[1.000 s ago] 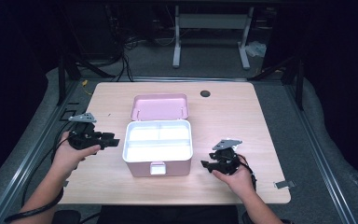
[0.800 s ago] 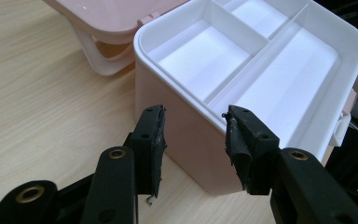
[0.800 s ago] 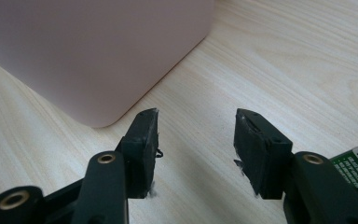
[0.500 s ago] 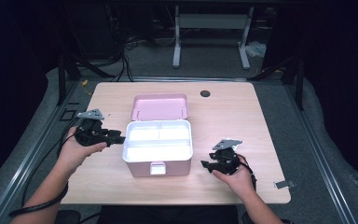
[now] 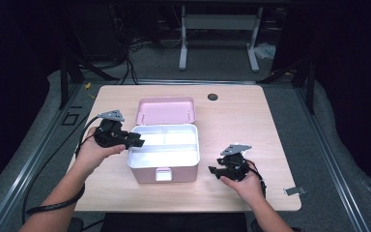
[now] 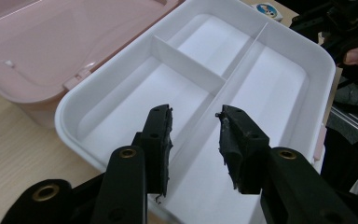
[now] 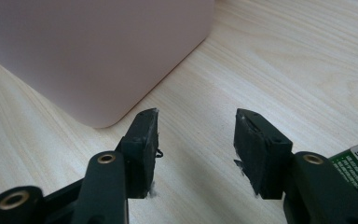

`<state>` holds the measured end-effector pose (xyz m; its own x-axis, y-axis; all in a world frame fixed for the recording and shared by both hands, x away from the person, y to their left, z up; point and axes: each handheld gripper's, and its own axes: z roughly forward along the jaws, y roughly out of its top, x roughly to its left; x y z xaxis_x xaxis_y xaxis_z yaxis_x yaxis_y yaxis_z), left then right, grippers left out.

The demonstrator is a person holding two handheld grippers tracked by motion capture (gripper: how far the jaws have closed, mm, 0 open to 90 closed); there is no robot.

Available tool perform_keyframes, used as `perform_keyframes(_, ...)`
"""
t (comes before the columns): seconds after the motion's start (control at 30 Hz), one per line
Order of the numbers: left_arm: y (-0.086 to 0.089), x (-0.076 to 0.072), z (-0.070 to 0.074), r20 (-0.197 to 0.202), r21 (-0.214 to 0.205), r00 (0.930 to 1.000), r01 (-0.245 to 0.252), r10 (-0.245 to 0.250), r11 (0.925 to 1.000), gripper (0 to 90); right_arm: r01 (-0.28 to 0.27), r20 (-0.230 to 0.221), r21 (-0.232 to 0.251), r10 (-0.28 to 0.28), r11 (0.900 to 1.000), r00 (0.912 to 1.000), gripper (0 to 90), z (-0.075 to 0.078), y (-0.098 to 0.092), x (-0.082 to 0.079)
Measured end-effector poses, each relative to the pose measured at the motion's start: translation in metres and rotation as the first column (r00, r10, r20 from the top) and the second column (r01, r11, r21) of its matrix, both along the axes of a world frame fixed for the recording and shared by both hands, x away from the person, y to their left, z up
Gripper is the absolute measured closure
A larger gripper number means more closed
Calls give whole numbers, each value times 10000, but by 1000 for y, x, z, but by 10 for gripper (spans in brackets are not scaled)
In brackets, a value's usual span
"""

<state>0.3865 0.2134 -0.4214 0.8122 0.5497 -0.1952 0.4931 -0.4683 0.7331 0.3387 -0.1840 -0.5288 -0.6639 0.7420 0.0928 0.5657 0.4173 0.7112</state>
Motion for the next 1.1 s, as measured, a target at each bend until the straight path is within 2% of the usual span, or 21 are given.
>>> perform_keyframes(0.1, -7, 3, 0, -48, 159, 9998, 189, -188, 9997, 639, -7, -4, -2, 7, 10000, 10000, 496, 0, 0, 0)
perform_keyframes(0.23, -17, 5, 6, 2, 712, 9982, 598, -599, 9957, 677, -8, -30, -5, 8, 10000, 10000, 495, 0, 0, 0)
perform_keyframes(0.37, -29, 8, 13, 3, 1469, 9938, 1097, -1110, 9830, 698, -47, -47, 17, 47, 10000, 10000, 496, 0, 0, 0)
perform_keyframes(0.43, -35, 10, 16, -70, 1973, 9905, 1362, -1376, 9708, 703, -50, -60, 16, 50, 10000, 10000, 495, 0, 0, 0)
perform_keyframes(0.53, -45, 15, 18, -190, 2665, 9847, 1722, -1734, 9483, 717, -57, -119, 20, 58, 10000, 9999, 495, -1, 0, 1)
perform_keyframes(0.7, -63, 19, 20, -463, 3564, 9654, 2560, -2566, 8986, 712, -51, -157, 91, 52, 9999, 9999, 495, -1, -1, 1)
perform_keyframes(0.77, -69, 22, 22, -420, 3872, 9591, 2739, -2800, 8804, 707, -60, -158, 131, 62, 9999, 9999, 495, -2, -1, 1)
perform_keyframes(0.9, -77, 28, 22, -544, 4341, 9520, 2941, -3011, 8515, 709, -133, -188, 217, 137, 9997, 9997, 495, -2, -1, 1)
perform_keyframes(0.93, -79, 29, 22, -608, 4463, 9483, 3049, -3114, 8413, 712, -111, -188, 214, 115, 9997, 9998, 495, -2, -1, 1)
perform_keyframes(1.0, -82, 30, 22, -694, 4593, 9446, 3158, -3209, 8303, 720, -109, -165, 229, 113, 9997, 9998, 496, -1, -1, 1)
perform_keyframes(1.1, -84, 32, 21, -805, 4583, 9427, 3235, -3239, 8278, 742, -152, -217, 298, 158, 9994, 9996, 497, -2, -1, 1)
